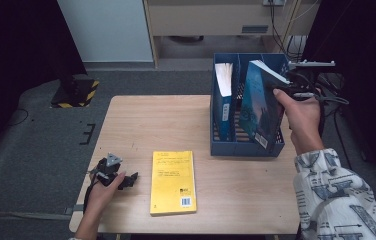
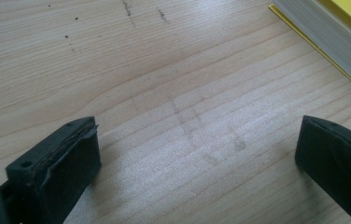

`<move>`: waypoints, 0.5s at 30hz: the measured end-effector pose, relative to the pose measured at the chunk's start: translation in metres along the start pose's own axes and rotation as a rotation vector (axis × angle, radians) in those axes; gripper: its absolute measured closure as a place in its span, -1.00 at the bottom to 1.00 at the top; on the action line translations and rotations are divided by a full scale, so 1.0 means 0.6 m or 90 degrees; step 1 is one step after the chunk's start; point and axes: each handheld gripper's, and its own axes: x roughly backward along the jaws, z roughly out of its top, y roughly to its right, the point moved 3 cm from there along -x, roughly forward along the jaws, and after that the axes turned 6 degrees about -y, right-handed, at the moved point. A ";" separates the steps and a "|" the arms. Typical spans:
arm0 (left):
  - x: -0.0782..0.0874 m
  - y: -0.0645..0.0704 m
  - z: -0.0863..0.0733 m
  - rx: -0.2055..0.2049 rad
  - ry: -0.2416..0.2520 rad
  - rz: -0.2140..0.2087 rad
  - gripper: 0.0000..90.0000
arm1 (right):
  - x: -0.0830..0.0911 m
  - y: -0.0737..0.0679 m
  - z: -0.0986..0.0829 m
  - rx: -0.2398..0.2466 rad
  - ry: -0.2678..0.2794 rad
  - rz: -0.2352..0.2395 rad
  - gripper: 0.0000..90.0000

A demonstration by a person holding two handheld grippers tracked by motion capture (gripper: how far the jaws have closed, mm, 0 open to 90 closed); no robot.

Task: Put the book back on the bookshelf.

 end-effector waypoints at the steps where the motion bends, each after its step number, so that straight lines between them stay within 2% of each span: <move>1: 0.000 0.000 0.000 0.001 0.000 0.000 -1.00 | -0.002 0.000 0.001 -0.003 -0.001 -0.002 0.64; 7: 0.000 0.000 0.000 0.000 -0.001 0.000 -1.00 | -0.020 0.007 0.005 -0.024 -0.003 -0.011 0.64; 15: 0.000 0.001 0.000 0.001 -0.001 0.000 -1.00 | -0.038 0.001 0.018 -0.033 -0.003 -0.028 0.64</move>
